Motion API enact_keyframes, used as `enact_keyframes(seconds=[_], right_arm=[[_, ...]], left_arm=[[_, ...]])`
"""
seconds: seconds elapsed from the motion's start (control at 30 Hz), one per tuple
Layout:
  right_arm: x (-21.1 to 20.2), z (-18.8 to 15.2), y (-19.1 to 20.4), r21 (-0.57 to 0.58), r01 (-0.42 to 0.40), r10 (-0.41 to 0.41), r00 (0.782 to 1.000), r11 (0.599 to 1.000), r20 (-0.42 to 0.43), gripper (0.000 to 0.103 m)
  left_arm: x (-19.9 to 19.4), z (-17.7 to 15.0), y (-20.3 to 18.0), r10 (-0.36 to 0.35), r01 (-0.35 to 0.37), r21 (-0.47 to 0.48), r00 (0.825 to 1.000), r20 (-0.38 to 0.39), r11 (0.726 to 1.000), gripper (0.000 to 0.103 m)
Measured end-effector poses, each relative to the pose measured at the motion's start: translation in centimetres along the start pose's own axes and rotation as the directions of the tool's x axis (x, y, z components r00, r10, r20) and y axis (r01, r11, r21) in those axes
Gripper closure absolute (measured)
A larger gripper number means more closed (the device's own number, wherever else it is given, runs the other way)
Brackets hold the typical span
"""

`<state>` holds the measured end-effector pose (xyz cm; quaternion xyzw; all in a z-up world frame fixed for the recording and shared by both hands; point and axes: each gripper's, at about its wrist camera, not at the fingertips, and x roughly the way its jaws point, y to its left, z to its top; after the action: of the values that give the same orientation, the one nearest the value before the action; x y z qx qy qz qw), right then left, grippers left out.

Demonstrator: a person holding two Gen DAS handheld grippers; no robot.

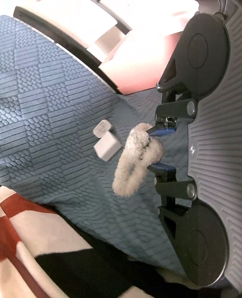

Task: Organize rigid objects
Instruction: 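Grasp the black USB stick with the right tool while the left tool grasps the white fluffy bone, then lift the USB stick and fluffy bone with both tools and carry them over the pink box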

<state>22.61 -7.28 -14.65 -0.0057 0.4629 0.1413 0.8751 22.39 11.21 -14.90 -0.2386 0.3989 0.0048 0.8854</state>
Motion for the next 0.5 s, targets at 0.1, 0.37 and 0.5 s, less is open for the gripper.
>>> enact_keyframes(seconds=[0.1,0.37,0.5], right_arm=[[-1.3,-1.1,0.5,-0.006,-0.01,0.01,1.0,1.0,-0.001,0.091],[-3.7,-3.5,1.0,0.008,-0.012,0.012,1.0,1.0,-0.005,0.091],[-4.4,-4.3,1.0,0.021,-0.023,0.023,1.0,1.0,-0.009,0.091]], left_arm=[[-0.9,-1.3,-0.4,-0.006,0.006,0.001,1.0,-0.01,1.0,0.067],[-3.1,-4.6,-1.7,-0.002,0.002,0.003,1.0,-0.024,1.0,0.067],[-4.1,-6.2,-1.8,-0.007,0.006,-0.022,0.999,-0.042,1.0,0.067]])
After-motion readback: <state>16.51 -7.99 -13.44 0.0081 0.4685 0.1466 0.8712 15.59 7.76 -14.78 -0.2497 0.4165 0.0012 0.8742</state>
